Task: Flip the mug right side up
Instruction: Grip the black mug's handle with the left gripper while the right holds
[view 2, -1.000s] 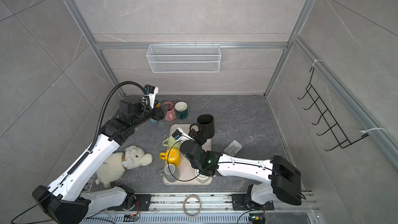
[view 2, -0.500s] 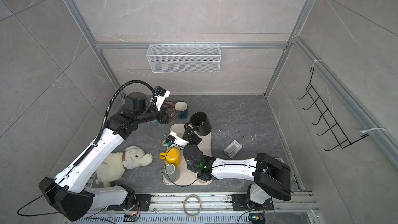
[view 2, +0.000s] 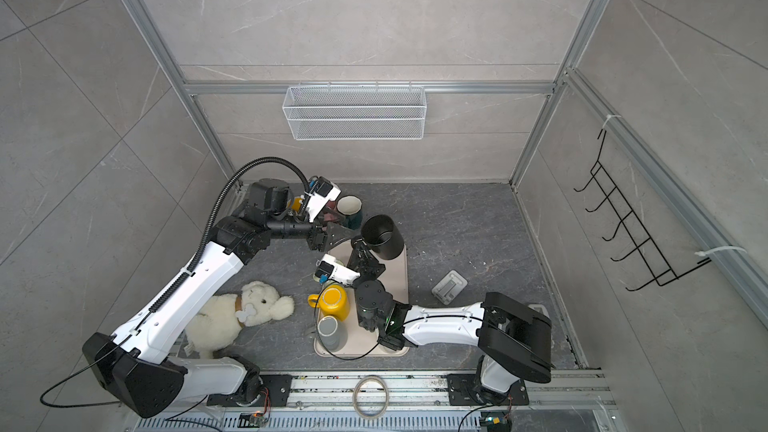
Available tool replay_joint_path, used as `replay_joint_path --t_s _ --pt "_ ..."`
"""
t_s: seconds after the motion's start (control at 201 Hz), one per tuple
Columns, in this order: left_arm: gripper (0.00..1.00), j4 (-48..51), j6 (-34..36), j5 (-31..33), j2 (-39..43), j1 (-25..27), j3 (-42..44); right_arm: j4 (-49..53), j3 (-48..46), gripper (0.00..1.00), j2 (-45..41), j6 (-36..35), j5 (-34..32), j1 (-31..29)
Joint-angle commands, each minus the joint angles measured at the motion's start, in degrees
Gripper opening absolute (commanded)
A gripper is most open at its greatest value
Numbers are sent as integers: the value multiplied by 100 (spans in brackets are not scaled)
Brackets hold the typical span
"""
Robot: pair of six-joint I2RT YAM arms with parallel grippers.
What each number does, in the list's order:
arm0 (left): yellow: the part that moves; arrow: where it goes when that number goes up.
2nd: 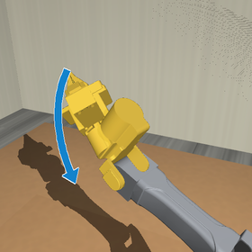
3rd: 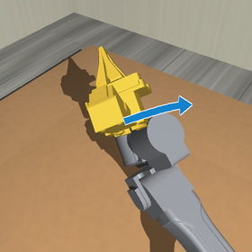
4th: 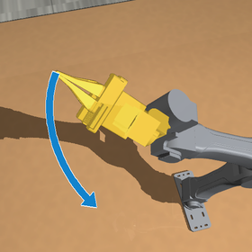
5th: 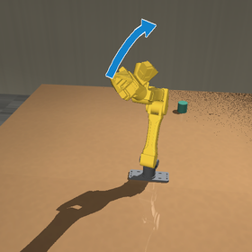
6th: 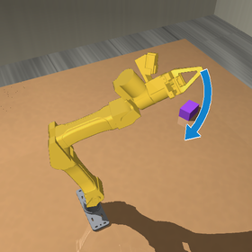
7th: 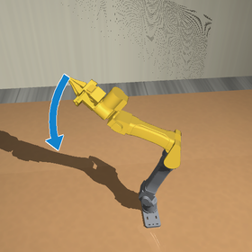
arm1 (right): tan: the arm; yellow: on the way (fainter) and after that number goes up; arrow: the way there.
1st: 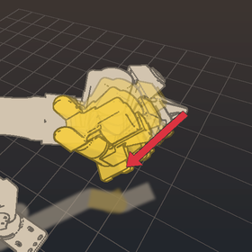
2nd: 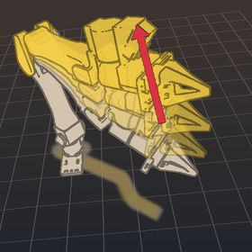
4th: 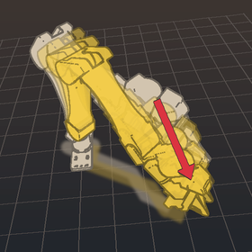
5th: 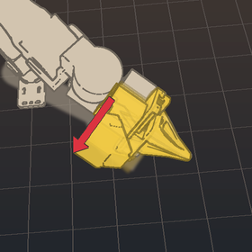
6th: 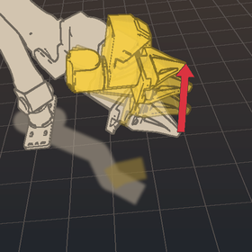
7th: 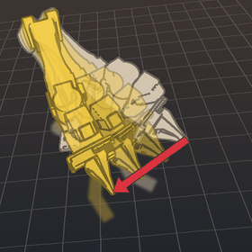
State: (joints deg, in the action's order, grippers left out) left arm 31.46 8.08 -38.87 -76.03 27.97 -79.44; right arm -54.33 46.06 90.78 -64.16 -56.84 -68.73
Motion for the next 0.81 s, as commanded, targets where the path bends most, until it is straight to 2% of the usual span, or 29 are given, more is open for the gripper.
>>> replay_joint_path --t_s 0.0,0.553,0.801 --pt "71 290 287 -414 -30 -12 -252 -515 184 0 -26 -163 109 -17" --pt "70 765 605 -960 -200 -5 -266 -428 280 0 -76 14 304 -18" --pt "68 817 634 -989 -331 6 -309 20 272 0 -266 354 444 -17"
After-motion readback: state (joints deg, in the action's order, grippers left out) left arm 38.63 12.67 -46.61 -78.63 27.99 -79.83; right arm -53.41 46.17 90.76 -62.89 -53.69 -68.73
